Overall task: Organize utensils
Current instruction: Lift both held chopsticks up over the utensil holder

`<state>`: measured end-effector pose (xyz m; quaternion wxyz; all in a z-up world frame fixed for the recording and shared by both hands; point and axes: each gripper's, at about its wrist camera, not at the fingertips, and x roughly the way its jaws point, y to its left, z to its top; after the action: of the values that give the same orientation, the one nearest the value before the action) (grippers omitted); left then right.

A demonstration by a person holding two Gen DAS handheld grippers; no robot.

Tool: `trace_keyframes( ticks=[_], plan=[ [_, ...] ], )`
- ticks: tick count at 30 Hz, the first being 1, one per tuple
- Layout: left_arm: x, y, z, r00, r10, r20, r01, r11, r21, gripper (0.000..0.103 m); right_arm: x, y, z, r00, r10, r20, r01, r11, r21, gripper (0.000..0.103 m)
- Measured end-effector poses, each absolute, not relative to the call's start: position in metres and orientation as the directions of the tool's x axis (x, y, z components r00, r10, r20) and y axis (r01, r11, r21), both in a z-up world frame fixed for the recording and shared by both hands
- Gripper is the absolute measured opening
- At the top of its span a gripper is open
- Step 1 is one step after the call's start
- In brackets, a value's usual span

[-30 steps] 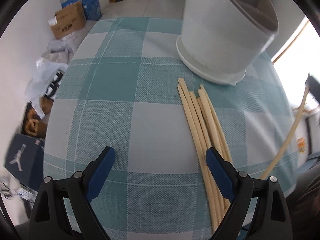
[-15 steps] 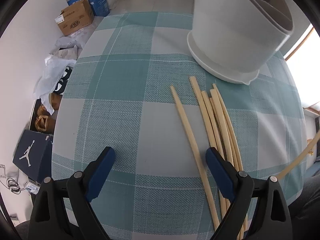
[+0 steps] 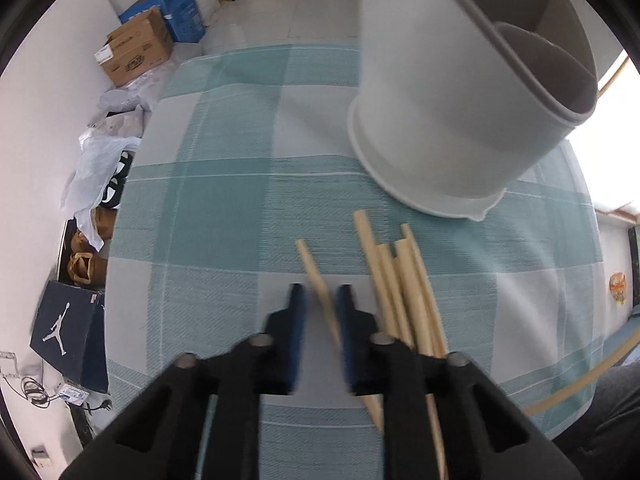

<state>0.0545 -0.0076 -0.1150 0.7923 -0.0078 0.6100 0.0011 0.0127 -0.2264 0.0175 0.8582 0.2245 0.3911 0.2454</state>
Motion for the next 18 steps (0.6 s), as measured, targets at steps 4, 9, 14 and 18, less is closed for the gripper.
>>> trace_keyframes(
  ticks=[4,9,14,18],
  plan=[
    [0.055,-0.006,-0.114,0.25,-0.007,-0.968,-0.026,1.0,-0.014,0.002,0.014,-0.228,0.02,0.58,0.595,-0.556,-0.244,0.778,0.579,0.004],
    [0.057,0.009,-0.11,0.295,-0.049,-0.954,-0.076,0.994,-0.074,0.002,0.014,-0.222,0.022,0.586,0.582,-0.564,-0.257,0.794,0.552,0.004],
    [0.047,0.018,-0.08,0.446,-0.084,-0.891,-0.119,0.981,-0.152,0.002,0.012,-0.216,0.021,0.586,0.568,-0.578,-0.269,0.809,0.522,0.004],
    [0.029,0.02,-0.051,0.58,-0.085,-0.81,-0.118,0.975,-0.187,0.002,0.01,-0.213,0.021,0.591,0.563,-0.577,-0.279,0.814,0.509,0.004]
  ],
)
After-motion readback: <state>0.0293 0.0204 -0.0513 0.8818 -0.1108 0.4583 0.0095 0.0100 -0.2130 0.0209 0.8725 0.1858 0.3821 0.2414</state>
